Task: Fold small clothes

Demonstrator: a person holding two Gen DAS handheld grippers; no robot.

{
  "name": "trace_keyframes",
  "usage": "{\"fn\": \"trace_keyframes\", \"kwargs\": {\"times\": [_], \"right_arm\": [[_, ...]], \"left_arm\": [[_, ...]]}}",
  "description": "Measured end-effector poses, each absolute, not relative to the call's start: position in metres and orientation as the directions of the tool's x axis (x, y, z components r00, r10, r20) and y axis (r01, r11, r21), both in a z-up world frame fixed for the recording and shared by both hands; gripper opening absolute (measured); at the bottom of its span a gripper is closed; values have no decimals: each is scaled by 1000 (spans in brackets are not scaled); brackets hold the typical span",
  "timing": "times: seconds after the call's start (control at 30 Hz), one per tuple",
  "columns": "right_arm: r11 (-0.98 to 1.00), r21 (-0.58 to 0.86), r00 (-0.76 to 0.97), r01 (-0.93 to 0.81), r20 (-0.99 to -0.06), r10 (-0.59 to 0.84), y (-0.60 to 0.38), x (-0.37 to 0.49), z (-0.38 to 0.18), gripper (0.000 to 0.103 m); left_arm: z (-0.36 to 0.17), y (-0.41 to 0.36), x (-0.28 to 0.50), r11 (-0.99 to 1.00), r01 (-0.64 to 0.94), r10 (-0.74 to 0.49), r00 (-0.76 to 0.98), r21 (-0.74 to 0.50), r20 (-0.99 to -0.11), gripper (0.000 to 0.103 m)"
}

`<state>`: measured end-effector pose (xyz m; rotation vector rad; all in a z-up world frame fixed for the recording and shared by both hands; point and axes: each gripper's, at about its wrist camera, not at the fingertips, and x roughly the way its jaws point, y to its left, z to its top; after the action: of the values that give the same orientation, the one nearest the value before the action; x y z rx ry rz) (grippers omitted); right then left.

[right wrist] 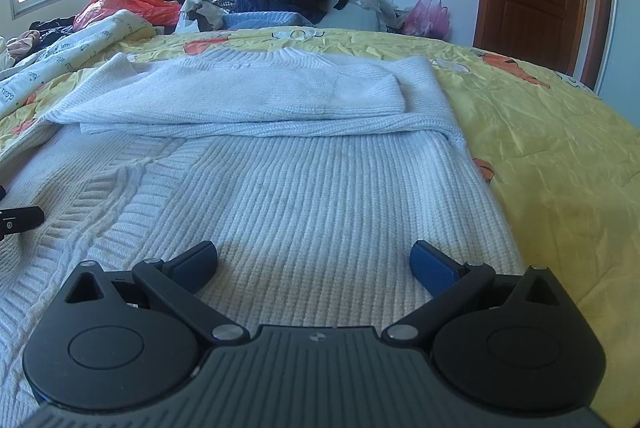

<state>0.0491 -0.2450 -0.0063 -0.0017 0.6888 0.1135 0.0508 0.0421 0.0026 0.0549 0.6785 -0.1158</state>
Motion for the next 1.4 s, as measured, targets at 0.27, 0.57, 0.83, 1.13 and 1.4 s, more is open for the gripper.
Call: {"fn": "trace_keyframes", "kwargs": {"times": [0.27, 0.57, 0.83, 1.13, 1.4], "right_arm": [[994, 36, 766, -106, -634, 104, -245, 49, -6, 101], [994, 35, 766, -104, -634, 103, -245, 49, -6, 101], [994, 36, 766, -105, -634, 104, -246, 49, -7, 101], [994, 38, 769, -100, -631, 102, -247, 48, -5, 101], [995, 39, 771, -96, -629, 99, -247, 48, -5, 100]], "left_arm": [[3, 42, 50, 992, 124, -91, 773, 9, -628, 103], [3, 42, 51, 992, 125, -87, 772, 16, -630, 103], [2, 40, 51, 992, 125, -84, 773, 20, -629, 103], [3, 40, 51, 992, 125, -85, 773, 19, -628, 103], [3, 40, 51, 992, 124, -85, 773, 19, -628, 103]]}}
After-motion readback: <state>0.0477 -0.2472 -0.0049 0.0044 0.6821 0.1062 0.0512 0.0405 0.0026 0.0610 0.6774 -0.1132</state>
